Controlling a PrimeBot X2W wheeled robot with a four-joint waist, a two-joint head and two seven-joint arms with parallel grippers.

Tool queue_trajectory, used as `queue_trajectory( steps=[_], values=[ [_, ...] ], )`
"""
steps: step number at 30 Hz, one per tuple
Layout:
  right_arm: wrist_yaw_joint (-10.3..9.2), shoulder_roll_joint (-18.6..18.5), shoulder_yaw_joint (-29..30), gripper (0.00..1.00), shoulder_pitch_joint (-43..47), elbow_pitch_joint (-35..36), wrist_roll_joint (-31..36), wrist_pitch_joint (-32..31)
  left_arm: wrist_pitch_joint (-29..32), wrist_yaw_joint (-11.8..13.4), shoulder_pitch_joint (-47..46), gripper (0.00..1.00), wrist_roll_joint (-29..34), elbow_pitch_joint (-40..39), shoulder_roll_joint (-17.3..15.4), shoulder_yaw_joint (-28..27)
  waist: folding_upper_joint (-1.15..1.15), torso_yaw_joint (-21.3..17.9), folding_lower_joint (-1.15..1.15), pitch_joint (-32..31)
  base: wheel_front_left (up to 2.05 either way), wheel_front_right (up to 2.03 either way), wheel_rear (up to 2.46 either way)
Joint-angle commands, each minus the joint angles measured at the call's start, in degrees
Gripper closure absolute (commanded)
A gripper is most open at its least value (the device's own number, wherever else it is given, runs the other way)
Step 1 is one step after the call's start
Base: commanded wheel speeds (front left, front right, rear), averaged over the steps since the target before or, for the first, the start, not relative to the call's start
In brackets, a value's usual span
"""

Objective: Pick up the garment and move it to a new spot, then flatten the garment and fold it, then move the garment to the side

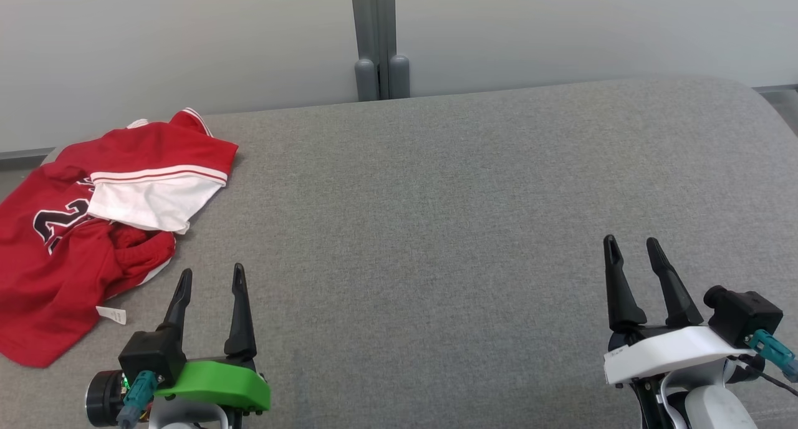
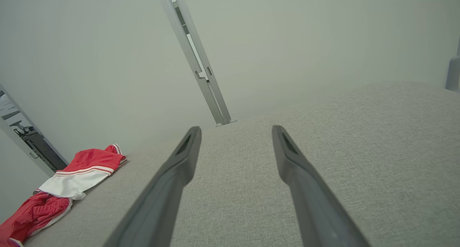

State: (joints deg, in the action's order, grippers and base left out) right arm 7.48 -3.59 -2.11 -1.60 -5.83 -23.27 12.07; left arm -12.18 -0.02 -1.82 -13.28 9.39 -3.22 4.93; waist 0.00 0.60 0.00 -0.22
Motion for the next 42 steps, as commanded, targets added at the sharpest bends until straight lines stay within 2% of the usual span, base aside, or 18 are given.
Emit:
queue_trajectory(
  steps=[1, 25, 42],
  values=[
    [0.02, -0.20, -0.03, 0.00, 0.19, 0.49, 1.38, 0.52, -0.39, 0.25, 0.48, 0.00, 1.43, -0.19, -0.57, 0.08, 0.00, 0.05, 0.00, -0.03, 0.00, 0.00, 0.00],
    [0.01, -0.67, -0.08, 0.00, 0.95, -1.11, 11.19, 3.09, -2.89, 1.37, 1.11, 0.00, 8.81, 2.07, -1.30, -1.21, 0.00, 0.22, 0.00, -0.61, 0.00, 0.00, 0.00],
    [0.01, -0.61, -0.15, 0.00, 0.96, -2.14, 11.63, 3.22, 3.48, 2.66, 2.37, 0.00, 7.74, -2.79, -1.72, -0.41, 0.00, 0.67, 0.00, -1.03, 0.00, 0.00, 0.00]
  ],
)
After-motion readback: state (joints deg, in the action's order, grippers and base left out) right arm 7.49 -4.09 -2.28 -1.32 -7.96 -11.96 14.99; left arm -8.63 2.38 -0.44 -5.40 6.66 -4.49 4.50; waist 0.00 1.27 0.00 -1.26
